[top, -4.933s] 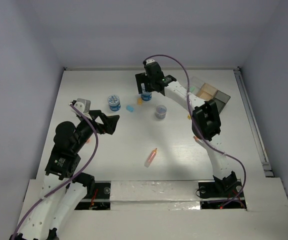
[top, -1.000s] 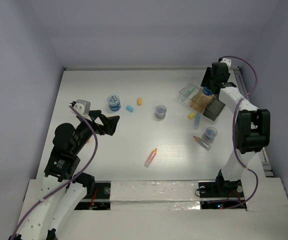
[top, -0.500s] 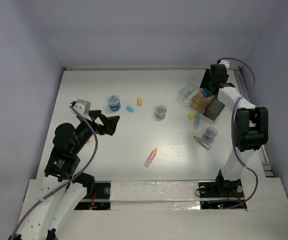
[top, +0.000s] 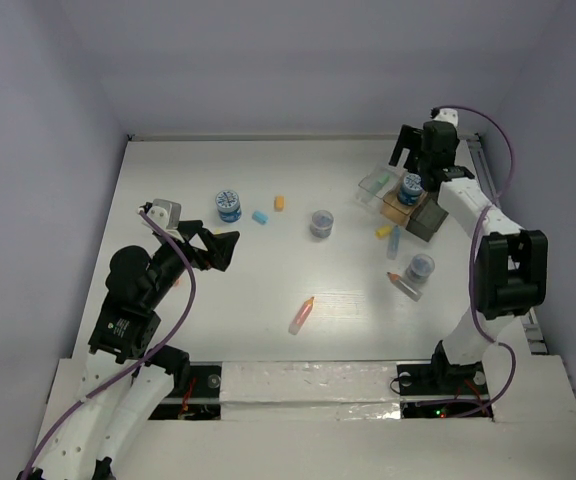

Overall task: Sort the stationery into containers
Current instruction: Place the stationery in the storage box, then pick up the stationery from the center of the board.

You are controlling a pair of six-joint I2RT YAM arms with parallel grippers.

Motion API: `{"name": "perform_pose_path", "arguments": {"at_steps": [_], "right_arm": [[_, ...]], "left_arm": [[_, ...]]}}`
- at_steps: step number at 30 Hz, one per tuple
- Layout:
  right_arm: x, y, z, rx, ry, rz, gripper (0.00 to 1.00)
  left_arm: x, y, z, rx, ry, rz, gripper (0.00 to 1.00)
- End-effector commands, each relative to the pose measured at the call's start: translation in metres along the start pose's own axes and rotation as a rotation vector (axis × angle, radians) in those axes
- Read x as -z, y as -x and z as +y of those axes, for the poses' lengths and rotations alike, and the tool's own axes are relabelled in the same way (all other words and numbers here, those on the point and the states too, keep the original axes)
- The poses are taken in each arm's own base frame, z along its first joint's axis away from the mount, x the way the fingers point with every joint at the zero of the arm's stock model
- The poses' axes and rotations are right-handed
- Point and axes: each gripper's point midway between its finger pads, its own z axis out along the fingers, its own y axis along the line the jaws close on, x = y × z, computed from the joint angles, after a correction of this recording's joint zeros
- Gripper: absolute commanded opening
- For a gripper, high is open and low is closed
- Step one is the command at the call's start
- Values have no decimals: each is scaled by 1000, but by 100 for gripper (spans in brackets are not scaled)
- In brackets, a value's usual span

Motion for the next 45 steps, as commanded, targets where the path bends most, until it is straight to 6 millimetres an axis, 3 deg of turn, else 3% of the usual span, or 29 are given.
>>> {"name": "perform_pose_path", "arguments": {"at_steps": [1,4,5,9,13,16,21,22,23,24,25,26,28,29,31,32,33,35,36,37,39,42,45], "right_arm": [[38,26,90,99,266,-91,100],[45,-2,130,198,380,-18,100],[53,-7,151,244,423,-12,99],[64,-45,189,339,492,70,96],[80,-70,222,380,567,107,86],[93,-86,255,391,655,127,85],[106,-117,314,415,759,153,96],[98,-137,323,433,762,183,100],[107,-134,344,436,799,159,100],[108,-140,353,446,808,165,100],[99,-162,361,468,809,198,100],[109,-156,381,474,842,170,100],[109,-170,393,508,842,193,100],[102,-191,398,548,839,215,100],[104,-191,413,570,840,203,100],[99,-212,417,595,839,230,100],[98,-205,424,588,842,218,100],[96,-213,431,587,842,222,100],[84,-221,429,591,799,222,100],[82,-213,435,570,796,198,100],[71,-217,440,557,776,172,100],[62,-213,449,498,761,135,91],[57,-203,457,452,750,80,89]], "left_arm": [[2,29,-10,-20,-27,-76,99],[2,29,-7,-20,-18,-77,99],[2,30,-8,-19,-17,-79,99],[2,30,-7,-20,-12,-79,99],[2,30,-7,-19,-11,-81,99],[2,30,-6,-17,-6,-81,99],[4,33,-1,-16,23,-93,99],[5,35,0,-16,32,-99,99],[6,37,3,-17,44,-105,99],[7,38,4,-17,49,-110,99],[8,39,5,-15,58,-113,99],[8,39,5,-17,61,-115,99],[8,39,6,-16,61,-114,99],[8,39,6,-16,61,-114,99],[9,40,5,-17,58,-118,99],[10,41,4,-18,57,-121,99],[9,40,5,-17,59,-120,99],[10,40,4,-18,57,-121,99],[10,40,4,-18,57,-121,99],[10,39,2,-18,47,-118,99],[9,40,2,-16,46,-117,99],[9,39,1,-18,41,-116,99],[9,39,1,-18,40,-114,99]]}}
